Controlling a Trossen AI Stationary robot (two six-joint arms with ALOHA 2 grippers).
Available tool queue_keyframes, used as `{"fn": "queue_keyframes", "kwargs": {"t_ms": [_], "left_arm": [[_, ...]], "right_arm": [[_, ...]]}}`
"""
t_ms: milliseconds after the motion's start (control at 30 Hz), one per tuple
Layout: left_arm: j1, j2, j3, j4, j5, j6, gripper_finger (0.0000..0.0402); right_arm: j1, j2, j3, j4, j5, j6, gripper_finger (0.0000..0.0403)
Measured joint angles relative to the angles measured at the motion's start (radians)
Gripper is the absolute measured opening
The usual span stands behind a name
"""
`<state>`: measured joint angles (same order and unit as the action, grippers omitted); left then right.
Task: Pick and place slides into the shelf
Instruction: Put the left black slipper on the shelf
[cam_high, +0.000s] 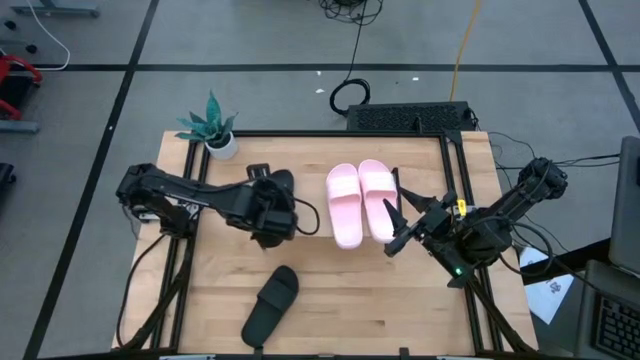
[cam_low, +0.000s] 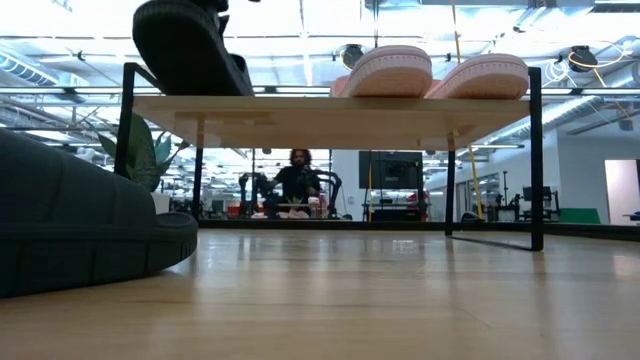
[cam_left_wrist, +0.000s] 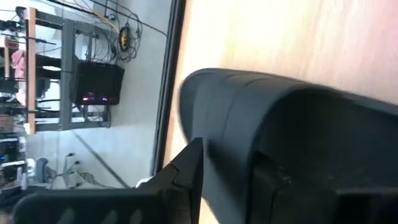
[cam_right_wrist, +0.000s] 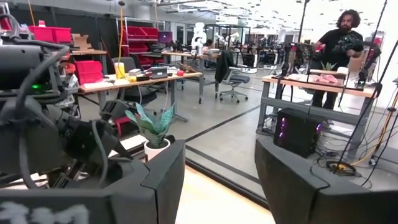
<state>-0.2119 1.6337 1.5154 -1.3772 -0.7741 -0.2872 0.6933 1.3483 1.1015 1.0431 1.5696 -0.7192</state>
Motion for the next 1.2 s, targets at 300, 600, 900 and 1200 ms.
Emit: {"fn": "queue_keyframes", "kwargs": {"t_ms": [300,600,900,1200], "left_arm": [[-0.002,-0.017,0.001,0.048,0.008,0.017,0.0086],[0.003,-0.016,-0.034,0.052,0.033,0.018,0.0086],[0.022,-0.016,-0.072,0.085,0.037,0.023,0.0086],[0.022,-0.016,-0.072,0.104,0.046,0.029,0.0086]], "right_arm": [[0.000,0.000,0.000,-0.001,-0.002,0.046,0.0183],[0.000,0.000,0.000,-0.001,-0.001,0.053,0.0183],[0.000,0.000,0.000,-0.001,-0.001,0.051,0.0183],[0.000,0.000,0.000,-0.001,-0.001,0.046,0.0183]]}}
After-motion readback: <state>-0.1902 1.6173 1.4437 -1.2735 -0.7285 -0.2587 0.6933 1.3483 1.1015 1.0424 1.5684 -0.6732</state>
